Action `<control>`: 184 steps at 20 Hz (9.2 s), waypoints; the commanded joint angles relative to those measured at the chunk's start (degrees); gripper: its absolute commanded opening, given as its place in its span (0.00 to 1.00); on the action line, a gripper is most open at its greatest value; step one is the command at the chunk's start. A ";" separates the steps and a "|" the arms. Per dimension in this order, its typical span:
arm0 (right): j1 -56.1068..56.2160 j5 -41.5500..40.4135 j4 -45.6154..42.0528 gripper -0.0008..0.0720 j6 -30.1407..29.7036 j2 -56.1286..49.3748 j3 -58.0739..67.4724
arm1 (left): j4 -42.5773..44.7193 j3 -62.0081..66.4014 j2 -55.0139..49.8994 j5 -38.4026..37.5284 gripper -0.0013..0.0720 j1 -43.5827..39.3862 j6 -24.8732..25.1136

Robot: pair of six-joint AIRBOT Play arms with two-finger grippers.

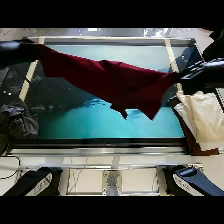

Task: Fold the shirts.

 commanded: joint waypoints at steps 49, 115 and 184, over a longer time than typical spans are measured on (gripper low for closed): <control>-28.81 -12.72 4.35 0.69 3.72 -30.23 -2.80 | -36.54 -74.77 8.94 18.47 0.96 -4.55 -19.78; -22.29 -16.02 12.31 0.03 6.86 0.31 1.25 | -29.29 10.23 -1.07 -15.52 0.03 30.60 12.70; -41.22 -45.27 39.17 0.67 20.79 12.22 -90.95 | -60.22 -67.32 -14.73 17.31 0.03 26.29 29.03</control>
